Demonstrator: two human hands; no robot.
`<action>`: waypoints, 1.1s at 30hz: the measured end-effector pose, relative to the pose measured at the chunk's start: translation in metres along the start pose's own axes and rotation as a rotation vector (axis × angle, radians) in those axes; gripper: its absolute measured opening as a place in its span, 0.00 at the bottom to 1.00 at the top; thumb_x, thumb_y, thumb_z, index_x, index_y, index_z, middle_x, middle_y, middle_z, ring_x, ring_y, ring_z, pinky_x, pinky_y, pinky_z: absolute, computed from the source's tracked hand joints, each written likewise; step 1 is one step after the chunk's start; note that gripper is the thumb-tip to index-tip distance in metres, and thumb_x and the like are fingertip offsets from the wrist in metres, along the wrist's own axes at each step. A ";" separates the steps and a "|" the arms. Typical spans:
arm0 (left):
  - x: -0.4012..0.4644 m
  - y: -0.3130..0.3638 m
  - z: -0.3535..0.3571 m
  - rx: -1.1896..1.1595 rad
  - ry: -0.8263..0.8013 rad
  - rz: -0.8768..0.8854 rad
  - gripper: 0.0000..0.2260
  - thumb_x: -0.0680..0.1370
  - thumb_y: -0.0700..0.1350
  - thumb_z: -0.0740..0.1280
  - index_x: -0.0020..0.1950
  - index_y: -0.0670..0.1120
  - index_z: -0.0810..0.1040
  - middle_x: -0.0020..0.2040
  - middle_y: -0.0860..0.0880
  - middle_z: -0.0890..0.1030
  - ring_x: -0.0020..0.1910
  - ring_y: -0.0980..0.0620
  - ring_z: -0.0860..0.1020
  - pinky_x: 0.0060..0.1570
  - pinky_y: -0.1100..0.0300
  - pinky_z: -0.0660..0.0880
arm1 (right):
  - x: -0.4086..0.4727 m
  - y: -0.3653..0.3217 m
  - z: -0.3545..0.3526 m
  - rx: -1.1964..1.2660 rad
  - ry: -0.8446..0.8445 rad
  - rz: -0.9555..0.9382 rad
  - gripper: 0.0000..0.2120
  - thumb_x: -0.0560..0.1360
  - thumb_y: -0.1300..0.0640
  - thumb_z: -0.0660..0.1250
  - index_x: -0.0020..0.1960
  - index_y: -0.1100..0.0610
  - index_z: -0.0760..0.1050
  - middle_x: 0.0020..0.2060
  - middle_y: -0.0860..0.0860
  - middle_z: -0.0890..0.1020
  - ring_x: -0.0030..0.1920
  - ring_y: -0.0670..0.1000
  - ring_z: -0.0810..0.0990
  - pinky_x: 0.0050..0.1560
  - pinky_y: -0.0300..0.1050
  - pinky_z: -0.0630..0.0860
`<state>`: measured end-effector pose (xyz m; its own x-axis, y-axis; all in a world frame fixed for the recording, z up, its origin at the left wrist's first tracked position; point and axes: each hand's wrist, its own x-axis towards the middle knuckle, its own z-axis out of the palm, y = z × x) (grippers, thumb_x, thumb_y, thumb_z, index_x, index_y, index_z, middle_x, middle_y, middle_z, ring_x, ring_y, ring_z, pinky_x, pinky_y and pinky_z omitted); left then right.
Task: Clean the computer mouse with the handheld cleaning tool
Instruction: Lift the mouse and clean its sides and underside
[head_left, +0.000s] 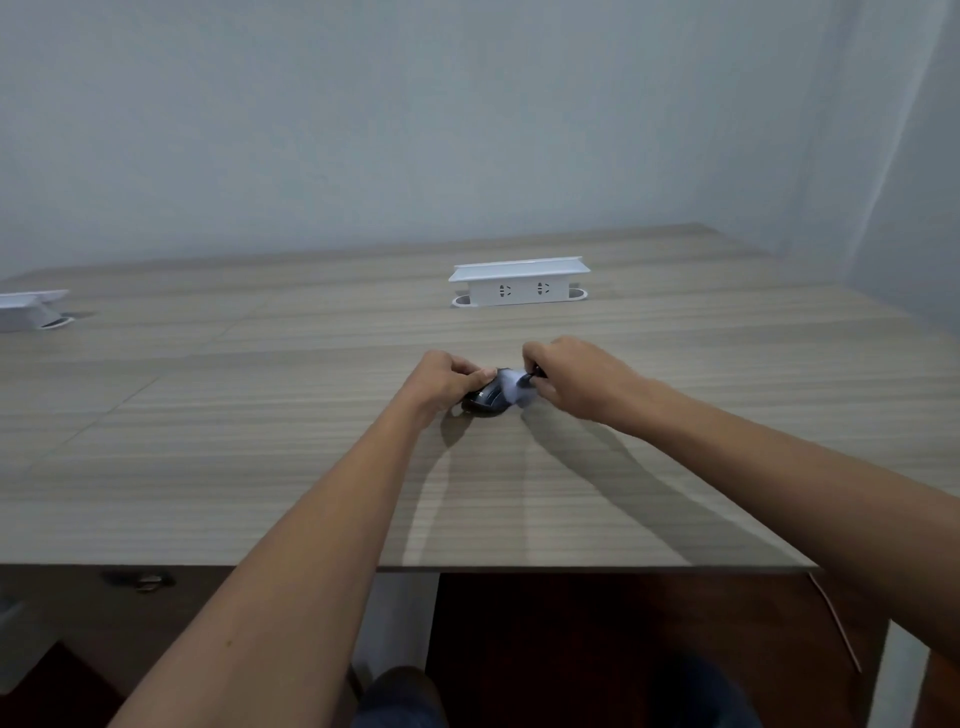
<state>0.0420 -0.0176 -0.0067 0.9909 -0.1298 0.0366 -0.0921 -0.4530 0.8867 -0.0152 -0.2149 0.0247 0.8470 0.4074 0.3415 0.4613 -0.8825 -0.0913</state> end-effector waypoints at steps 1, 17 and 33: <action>0.000 0.000 0.000 -0.001 0.000 -0.001 0.14 0.78 0.45 0.73 0.56 0.35 0.85 0.45 0.41 0.84 0.39 0.52 0.77 0.36 0.66 0.73 | 0.000 -0.001 0.001 -0.012 0.001 -0.015 0.07 0.78 0.59 0.64 0.53 0.62 0.74 0.47 0.62 0.81 0.47 0.64 0.79 0.42 0.53 0.72; -0.001 -0.003 0.000 -0.028 0.004 -0.012 0.10 0.79 0.41 0.71 0.55 0.34 0.84 0.38 0.46 0.82 0.36 0.54 0.77 0.33 0.69 0.73 | -0.001 -0.019 0.007 0.068 0.026 -0.147 0.08 0.77 0.56 0.67 0.51 0.60 0.78 0.44 0.60 0.84 0.46 0.62 0.80 0.41 0.50 0.71; -0.001 -0.002 0.001 -0.069 0.001 0.001 0.11 0.78 0.41 0.72 0.54 0.34 0.84 0.38 0.45 0.83 0.28 0.61 0.79 0.30 0.71 0.74 | -0.002 -0.009 0.010 0.130 0.072 -0.153 0.06 0.76 0.57 0.68 0.47 0.61 0.78 0.39 0.59 0.84 0.40 0.61 0.80 0.38 0.50 0.72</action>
<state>0.0411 -0.0172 -0.0093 0.9908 -0.1296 0.0381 -0.0864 -0.3910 0.9163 -0.0184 -0.2053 0.0159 0.7454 0.5129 0.4259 0.6176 -0.7718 -0.1514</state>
